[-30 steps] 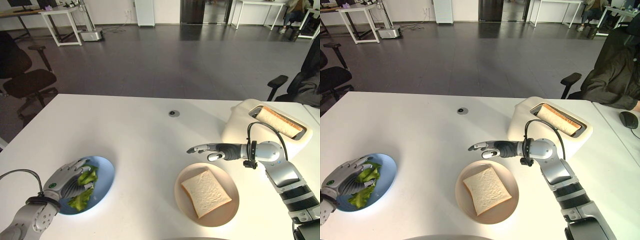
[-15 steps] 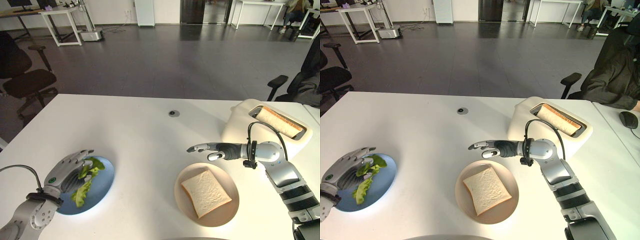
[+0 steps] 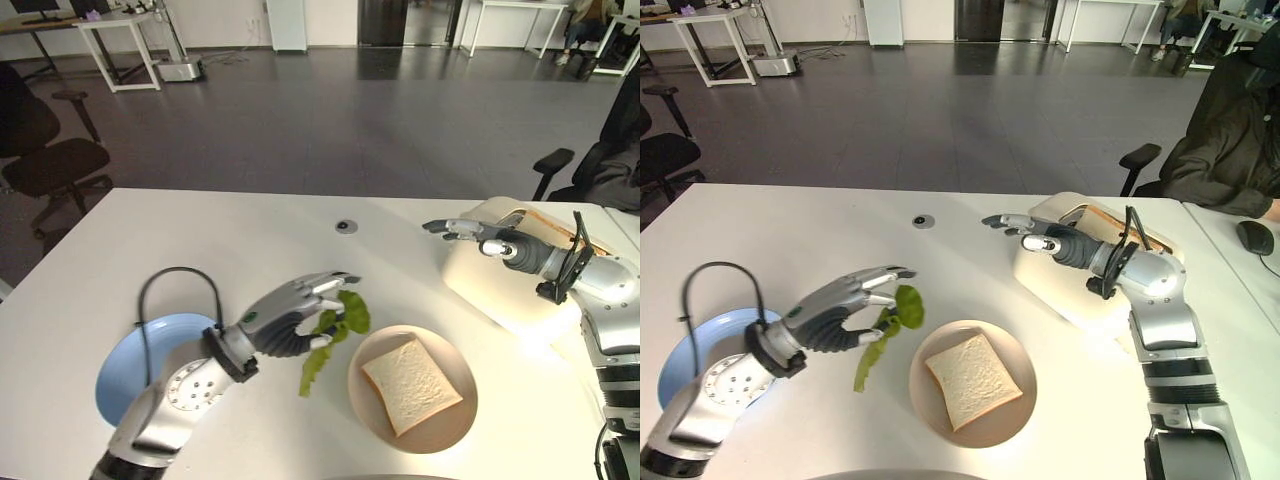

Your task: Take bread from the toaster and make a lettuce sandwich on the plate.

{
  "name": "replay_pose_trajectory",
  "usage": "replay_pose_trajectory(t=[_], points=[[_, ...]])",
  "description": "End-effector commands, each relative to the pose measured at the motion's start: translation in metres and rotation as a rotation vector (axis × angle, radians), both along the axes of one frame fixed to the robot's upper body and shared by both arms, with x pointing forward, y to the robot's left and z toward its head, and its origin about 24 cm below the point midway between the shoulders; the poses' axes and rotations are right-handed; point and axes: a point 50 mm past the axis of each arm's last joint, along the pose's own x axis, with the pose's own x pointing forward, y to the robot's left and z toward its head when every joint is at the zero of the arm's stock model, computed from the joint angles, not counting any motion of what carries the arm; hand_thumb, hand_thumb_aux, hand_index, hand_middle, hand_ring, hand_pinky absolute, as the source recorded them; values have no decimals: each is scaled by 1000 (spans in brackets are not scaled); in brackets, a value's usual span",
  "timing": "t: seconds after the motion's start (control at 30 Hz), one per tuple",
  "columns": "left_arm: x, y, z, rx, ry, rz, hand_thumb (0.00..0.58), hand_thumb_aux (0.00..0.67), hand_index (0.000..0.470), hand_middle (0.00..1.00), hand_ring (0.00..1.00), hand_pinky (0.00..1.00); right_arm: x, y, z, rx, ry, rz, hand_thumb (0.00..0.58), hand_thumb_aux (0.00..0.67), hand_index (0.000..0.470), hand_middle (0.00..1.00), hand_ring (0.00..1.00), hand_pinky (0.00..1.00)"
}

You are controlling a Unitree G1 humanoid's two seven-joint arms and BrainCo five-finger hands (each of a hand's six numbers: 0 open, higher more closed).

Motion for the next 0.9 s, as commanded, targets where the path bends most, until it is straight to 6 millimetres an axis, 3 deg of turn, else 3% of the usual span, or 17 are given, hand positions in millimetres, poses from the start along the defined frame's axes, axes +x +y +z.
replay_pose_trajectory(t=[0.03, 0.2, 0.37, 0.9], points=[[12, -49, -27, 145, 4, -121, 580, 670, 470, 0, 0, 0, -2, -5, 8, 20, -35, -17, 0, 0, 0, 0, 0, 0], [11, -82, -48, 236, -4, -200, 580, 670, 470, 0, 0, 0, -4, -1, 3, 9, -30, -6, 0, 0, 0, 0, 0, 0], [7, -87, -67, 296, 26, -217, 580, 670, 470, 0, 0, 0, -4, 1, -1, 1, -27, -1, 0, 0, 0, 0, 0, 0], [-8, -111, -51, 165, 4, -292, 580, 670, 470, 0, 0, 0, -2, 4, -7, -20, -19, 10, 0, 0, 0, 0, 0, 0]])
